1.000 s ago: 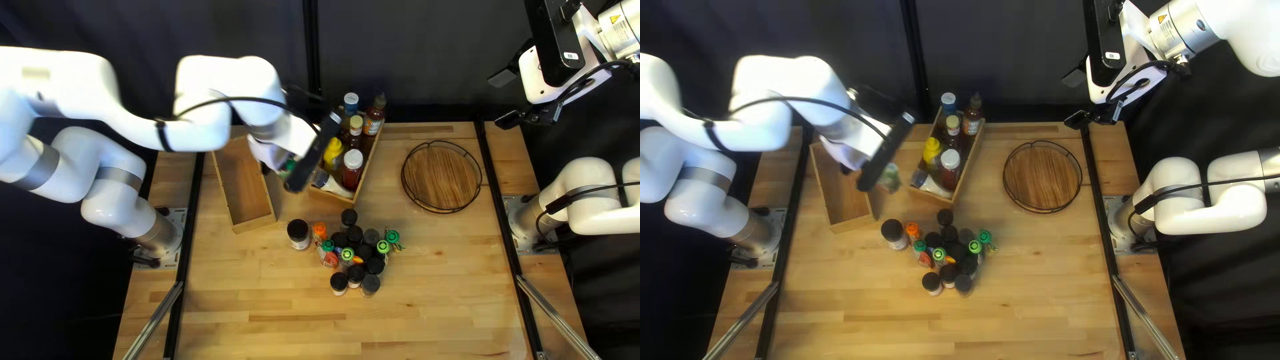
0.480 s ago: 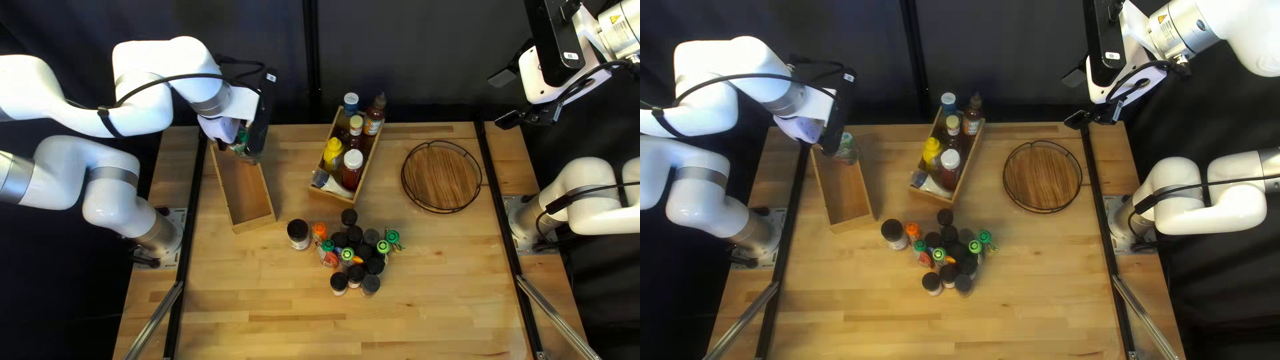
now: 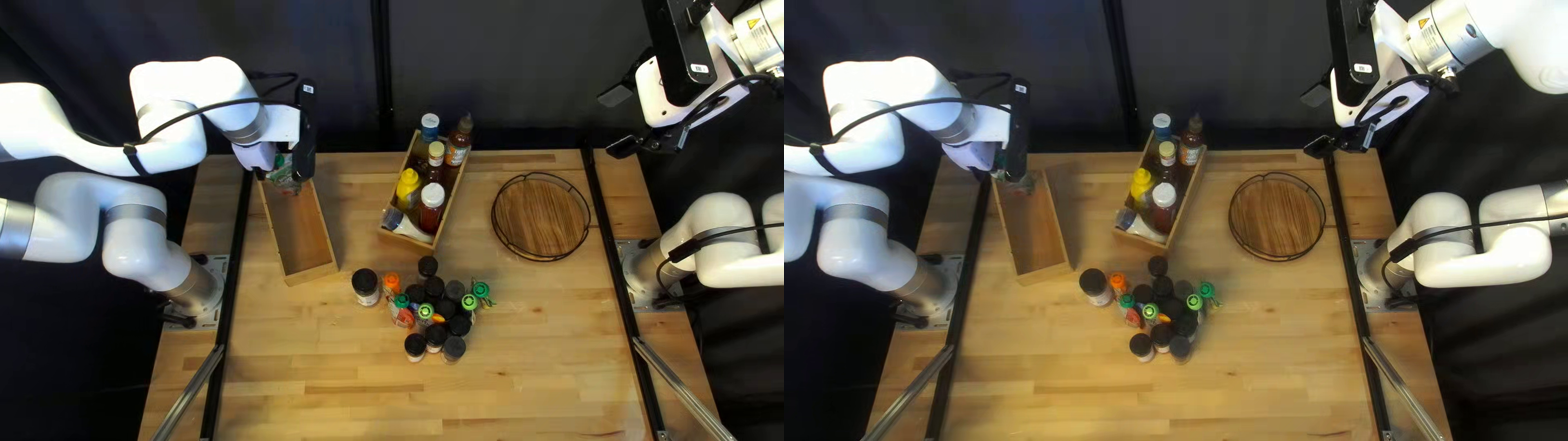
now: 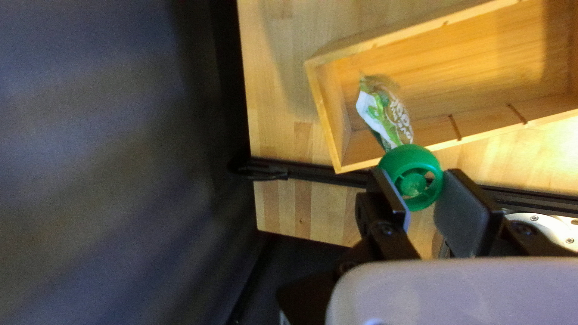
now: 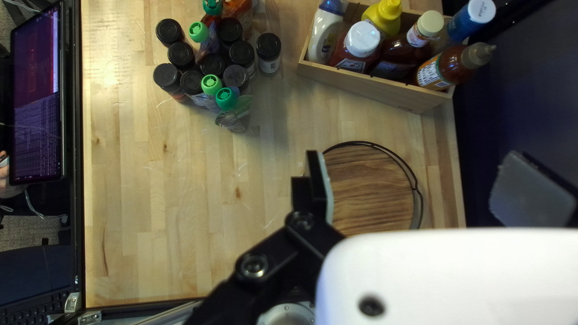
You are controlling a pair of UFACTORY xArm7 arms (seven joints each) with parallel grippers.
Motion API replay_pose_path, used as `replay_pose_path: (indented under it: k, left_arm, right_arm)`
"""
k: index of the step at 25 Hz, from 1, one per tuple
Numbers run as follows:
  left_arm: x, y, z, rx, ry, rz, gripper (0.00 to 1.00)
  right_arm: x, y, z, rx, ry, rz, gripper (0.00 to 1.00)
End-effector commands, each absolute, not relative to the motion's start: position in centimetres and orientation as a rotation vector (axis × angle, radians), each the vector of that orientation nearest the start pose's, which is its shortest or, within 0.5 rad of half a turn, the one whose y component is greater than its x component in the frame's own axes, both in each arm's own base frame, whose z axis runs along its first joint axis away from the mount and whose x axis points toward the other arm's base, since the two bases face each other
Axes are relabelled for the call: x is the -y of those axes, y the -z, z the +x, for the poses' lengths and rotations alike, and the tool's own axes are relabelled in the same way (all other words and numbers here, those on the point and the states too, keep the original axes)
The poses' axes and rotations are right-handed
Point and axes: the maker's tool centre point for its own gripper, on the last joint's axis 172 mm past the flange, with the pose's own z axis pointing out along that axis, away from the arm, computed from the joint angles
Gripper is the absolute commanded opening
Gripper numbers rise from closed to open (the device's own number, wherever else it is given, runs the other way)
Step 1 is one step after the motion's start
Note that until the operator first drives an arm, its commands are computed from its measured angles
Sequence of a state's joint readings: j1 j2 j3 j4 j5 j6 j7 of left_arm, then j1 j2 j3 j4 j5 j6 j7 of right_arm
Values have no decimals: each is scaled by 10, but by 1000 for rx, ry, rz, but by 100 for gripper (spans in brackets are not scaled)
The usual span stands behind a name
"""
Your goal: Separate condiments, baby food and spices and place it in 3 different racks/containers
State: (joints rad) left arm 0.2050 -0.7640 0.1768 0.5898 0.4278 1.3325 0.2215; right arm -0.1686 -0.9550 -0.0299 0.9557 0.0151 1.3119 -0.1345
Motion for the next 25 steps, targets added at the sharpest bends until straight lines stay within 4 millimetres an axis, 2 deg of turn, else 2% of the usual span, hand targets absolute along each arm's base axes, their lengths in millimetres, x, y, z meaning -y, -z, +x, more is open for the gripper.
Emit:
replay_pose_path:
  k: [1, 10, 14, 15, 16, 17, 22, 24, 25]
  left_arm:
    - [-184, -237, 226, 41, -99, -2862, 0]
    - [-188, -193, 244, -2, -79, -2906, 0]
    - [-187, -188, 244, 2, -84, -2904, 0]
    - [-187, -186, 243, 5, -86, -2904, 4]
    - [-186, -185, 243, 7, -87, -2905, 75]
    - [-185, -185, 242, 9, -87, -2906, 100]
    - [-159, -205, 253, 16, -81, -2920, 100]
    - [-137, -218, 266, 24, -86, -2931, 100]
    - [-119, -226, 275, 22, -85, -2944, 100]
  right_arm:
    - [58, -487, 297, -89, 941, -3055, 100]
    - [58, -487, 297, -89, 941, -3055, 100]
    - [58, -487, 297, -89, 941, -3055, 100]
    - [58, -487, 297, -89, 941, -3055, 100]
    - [58, -487, 297, -89, 941, -3055, 100]
    - [58, -487, 297, -89, 941, -3055, 100]
    - [58, -487, 297, -89, 941, -3055, 100]
    - [58, -487, 297, -89, 941, -3055, 100]
    - [58, -487, 297, -89, 941, -3055, 100]
